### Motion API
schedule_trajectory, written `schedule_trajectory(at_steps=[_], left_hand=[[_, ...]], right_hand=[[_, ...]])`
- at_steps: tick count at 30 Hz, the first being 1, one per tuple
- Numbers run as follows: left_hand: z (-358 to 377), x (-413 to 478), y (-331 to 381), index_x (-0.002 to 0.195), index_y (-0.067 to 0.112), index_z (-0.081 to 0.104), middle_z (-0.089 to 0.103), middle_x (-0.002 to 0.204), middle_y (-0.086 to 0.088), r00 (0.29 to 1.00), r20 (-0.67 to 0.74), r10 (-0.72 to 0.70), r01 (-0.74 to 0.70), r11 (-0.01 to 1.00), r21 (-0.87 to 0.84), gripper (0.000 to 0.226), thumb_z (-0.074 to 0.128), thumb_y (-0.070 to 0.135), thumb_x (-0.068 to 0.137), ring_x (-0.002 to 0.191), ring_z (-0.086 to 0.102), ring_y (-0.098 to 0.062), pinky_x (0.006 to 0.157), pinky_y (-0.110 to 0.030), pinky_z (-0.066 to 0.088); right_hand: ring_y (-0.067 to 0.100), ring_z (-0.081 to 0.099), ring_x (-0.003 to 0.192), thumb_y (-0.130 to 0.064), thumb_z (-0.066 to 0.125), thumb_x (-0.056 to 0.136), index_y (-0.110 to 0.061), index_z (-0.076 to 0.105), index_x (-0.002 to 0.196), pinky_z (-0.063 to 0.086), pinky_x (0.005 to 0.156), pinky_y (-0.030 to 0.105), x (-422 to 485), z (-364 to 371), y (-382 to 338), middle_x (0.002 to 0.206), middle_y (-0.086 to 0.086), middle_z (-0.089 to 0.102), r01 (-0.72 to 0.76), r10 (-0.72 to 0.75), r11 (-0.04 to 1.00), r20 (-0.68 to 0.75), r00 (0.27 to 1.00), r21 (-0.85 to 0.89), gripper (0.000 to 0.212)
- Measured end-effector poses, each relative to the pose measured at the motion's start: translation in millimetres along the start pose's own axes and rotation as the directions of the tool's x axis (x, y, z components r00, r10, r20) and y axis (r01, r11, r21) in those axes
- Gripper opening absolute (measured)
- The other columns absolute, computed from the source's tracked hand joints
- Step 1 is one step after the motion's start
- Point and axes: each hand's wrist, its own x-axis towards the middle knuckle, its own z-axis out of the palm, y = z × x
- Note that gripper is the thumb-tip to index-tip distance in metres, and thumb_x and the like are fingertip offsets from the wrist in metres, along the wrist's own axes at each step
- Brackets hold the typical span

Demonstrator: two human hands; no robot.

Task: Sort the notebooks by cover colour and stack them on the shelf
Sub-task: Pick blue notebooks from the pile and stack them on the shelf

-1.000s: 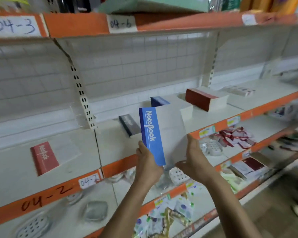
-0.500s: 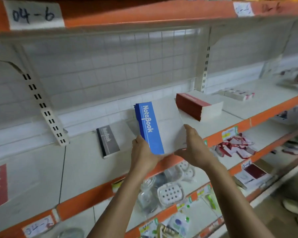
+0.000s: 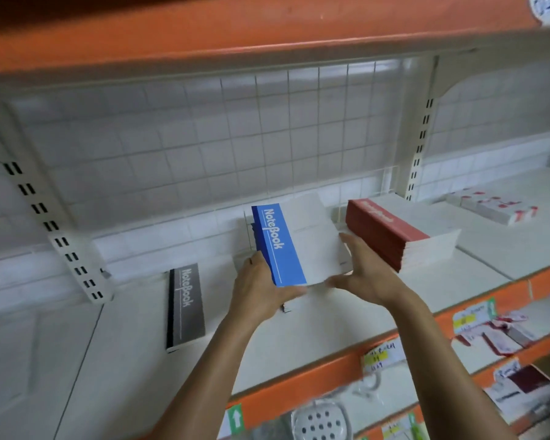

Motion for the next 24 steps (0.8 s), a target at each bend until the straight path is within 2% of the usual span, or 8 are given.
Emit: schedule_trajectory(at_steps=[5, 9, 12, 14, 16, 18, 21, 24], left_hand=[[6.3, 16.9, 6.2, 0.119, 0.025, 0.051, 0.056, 0.114, 0.008, 0.997, -0.021, -0.068, 0.068, 0.998, 0.003, 0.065, 0.081, 0.044, 0.065, 0.105, 0.055, -0.012, 0.084, -0.031, 0.049], [15.6, 28.5, 5.4, 0.107, 0.029, 0.053, 0.061, 0.103, 0.013, 0.991, 0.025, -0.133, 0.134, 0.99, -0.042, 0.052, 0.079, 0.044, 0.065, 0.096, 0.06, -0.008, 0.069, -0.019, 0.045], [16.1, 27.8, 10.0, 0.113, 0.027, 0.051, 0.057, 0.102, 0.018, 0.988, 0.044, -0.147, 0.15, 0.985, -0.084, 0.052, 0.08, 0.034, 0.071, 0.094, 0.056, -0.002, 0.068, -0.011, 0.041], [16.6, 25.4, 12.1, 0.12, 0.029, 0.048, 0.053, 0.105, 0.019, 0.988, 0.064, -0.141, 0.145, 0.987, -0.07, 0.056, 0.079, 0.033, 0.073, 0.097, 0.053, -0.002, 0.069, -0.011, 0.039], [17.5, 22.0, 14.7, 0.129, 0.033, 0.042, 0.05, 0.114, 0.02, 0.983, 0.095, -0.155, 0.163, 0.983, -0.082, 0.067, 0.079, 0.033, 0.073, 0.104, 0.051, -0.003, 0.077, -0.017, 0.04], [18.6, 20.0, 16.8, 0.135, 0.034, 0.036, 0.048, 0.122, 0.018, 0.976, 0.104, -0.191, 0.201, 0.975, -0.1, 0.076, 0.08, 0.035, 0.072, 0.109, 0.049, -0.005, 0.085, -0.022, 0.041], [20.7, 18.6, 19.8, 0.141, 0.028, 0.026, 0.039, 0.133, 0.009, 0.974, 0.045, -0.22, 0.221, 0.975, -0.027, 0.096, 0.083, 0.041, 0.065, 0.124, 0.041, -0.012, 0.098, -0.031, 0.041], [26.0, 18.9, 22.6, 0.15, 0.031, -0.006, 0.012, 0.154, 0.003, 0.982, 0.035, -0.188, 0.183, 0.976, 0.115, 0.125, 0.081, 0.049, 0.063, 0.142, 0.016, -0.019, 0.113, -0.039, 0.027]], right_hand=[[0.006, 0.057, 0.102, -0.009, 0.08, 0.068, -0.018, 0.052, 0.122, 0.048, 0.081, 0.018, 30.2, -8.8, 11.6, 0.11, -0.012, 0.058, 0.015, -0.031, 0.991, 0.115, 0.993, 0.135, 0.061], [0.012, 0.057, 0.107, -0.026, 0.082, 0.063, -0.02, 0.054, 0.12, 0.051, 0.091, 0.035, 48.5, -5.9, 33.8, 0.118, -0.005, 0.058, -0.023, -0.002, 0.992, 0.199, 0.98, 0.124, 0.064], [0.011, 0.049, 0.106, -0.024, 0.077, 0.076, -0.02, 0.045, 0.116, 0.04, 0.089, 0.022, 51.3, -7.7, 44.5, 0.117, -0.01, 0.049, -0.075, 0.033, 0.989, 0.303, 0.953, 0.128, 0.052], [0.015, 0.053, 0.105, -0.023, 0.075, 0.078, -0.013, 0.046, 0.113, 0.041, 0.088, 0.024, 51.5, -6.7, 51.9, 0.113, -0.005, 0.053, -0.09, 0.031, 0.982, 0.332, 0.943, 0.164, 0.047], [0.011, 0.057, 0.104, -0.021, 0.077, 0.076, -0.011, 0.042, 0.118, 0.043, 0.093, 0.024, 50.9, -4.9, 55.3, 0.113, -0.006, 0.058, -0.136, 0.045, 0.964, 0.365, 0.93, 0.227, 0.056], [0.009, 0.06, 0.109, -0.021, 0.081, 0.069, -0.019, 0.032, 0.137, 0.045, 0.1, 0.031, 50.2, 0.5, 59.3, 0.122, -0.011, 0.06, -0.155, 0.023, 0.936, 0.386, 0.922, 0.316, 0.083], [0.006, 0.033, 0.136, -0.023, 0.083, 0.068, -0.022, 0.007, 0.15, 0.032, 0.111, 0.026, 48.5, 4.4, 55.6, 0.15, -0.013, 0.029, -0.058, -0.037, 0.96, 0.33, 0.943, 0.273, 0.111], [0.006, -0.006, 0.145, -0.035, 0.078, 0.074, -0.02, 0.008, 0.151, 0.01, 0.119, 0.027, 50.3, 3.8, 51.7, 0.158, -0.006, 0.0, 0.154, -0.15, 0.988, 0.293, 0.944, 0.01, 0.105]])
